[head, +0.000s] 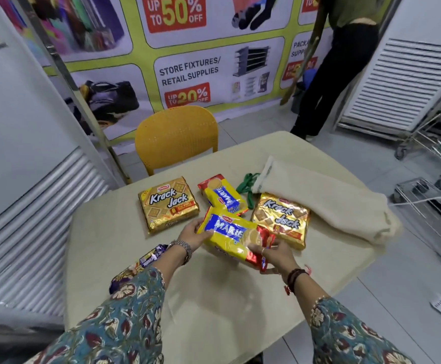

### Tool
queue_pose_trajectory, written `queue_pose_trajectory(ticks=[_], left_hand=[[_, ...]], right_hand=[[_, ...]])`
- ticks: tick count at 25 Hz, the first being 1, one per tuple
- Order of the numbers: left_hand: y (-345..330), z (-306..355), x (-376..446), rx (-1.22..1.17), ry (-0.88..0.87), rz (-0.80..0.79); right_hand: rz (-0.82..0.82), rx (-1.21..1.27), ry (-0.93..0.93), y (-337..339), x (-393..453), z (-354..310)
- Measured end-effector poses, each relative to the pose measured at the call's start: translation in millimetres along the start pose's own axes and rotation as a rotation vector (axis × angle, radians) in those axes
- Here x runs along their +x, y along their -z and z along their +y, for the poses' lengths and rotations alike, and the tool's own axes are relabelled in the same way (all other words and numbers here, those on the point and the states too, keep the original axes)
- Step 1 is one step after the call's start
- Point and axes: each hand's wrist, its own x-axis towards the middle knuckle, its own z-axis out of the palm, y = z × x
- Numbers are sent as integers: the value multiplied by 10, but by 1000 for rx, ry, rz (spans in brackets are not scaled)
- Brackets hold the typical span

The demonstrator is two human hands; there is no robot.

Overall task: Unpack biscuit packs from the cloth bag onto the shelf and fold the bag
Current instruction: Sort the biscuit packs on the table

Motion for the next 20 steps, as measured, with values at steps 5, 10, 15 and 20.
queue_pose_trajectory(ticks=[5, 10, 15, 20], left_hand=[[167, 191, 448, -24, 22, 36], [236, 476, 1195, 14, -4, 30], [333, 740, 1957, 78, -40, 20], [330, 808, 2457, 227, -51, -74]], right_hand=[[-36, 9, 11, -84, 419, -470], [-76, 32, -29, -242, 1026, -710], [-105, 85, -54, -579, 1497, -747], [-68, 185, -93, -773, 1742, -792]])
